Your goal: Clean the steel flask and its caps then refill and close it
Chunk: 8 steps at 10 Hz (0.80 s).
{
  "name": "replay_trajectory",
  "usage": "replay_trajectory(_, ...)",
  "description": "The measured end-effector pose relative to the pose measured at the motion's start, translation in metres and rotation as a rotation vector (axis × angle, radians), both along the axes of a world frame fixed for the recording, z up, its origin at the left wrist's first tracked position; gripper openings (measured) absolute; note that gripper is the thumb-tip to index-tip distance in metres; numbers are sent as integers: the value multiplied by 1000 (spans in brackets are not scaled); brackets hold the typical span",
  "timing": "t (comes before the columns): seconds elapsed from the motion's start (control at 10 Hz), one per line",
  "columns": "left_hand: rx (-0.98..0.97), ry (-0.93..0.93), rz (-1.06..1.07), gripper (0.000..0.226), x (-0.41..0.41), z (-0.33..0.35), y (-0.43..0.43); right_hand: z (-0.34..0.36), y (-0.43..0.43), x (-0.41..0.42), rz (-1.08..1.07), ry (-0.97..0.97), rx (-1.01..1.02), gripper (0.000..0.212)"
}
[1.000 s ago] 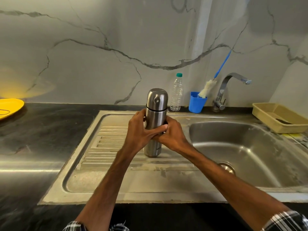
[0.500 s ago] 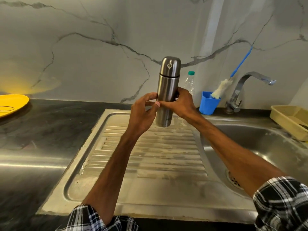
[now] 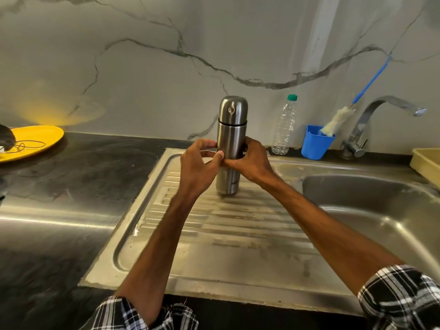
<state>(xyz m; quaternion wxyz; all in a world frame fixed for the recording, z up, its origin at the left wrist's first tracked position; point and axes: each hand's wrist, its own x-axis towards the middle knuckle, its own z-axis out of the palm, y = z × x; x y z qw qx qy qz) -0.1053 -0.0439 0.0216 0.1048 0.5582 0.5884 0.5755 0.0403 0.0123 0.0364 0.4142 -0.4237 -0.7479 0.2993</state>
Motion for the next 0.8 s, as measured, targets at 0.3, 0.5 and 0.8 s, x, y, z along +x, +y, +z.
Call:
replay_trajectory(0.3,-34,5,22,31,7,-7,-8,-16,-3,2,-15,4,-2,72)
replay_trajectory(0.5,-45,10,6,36,15,-11,-10,-18,-6,10,-19,13,-27,73)
replay_trajectory(0.8,-203,56,-11,36,27,-6,-39,-8,-31,26,-9,-147,-161,84)
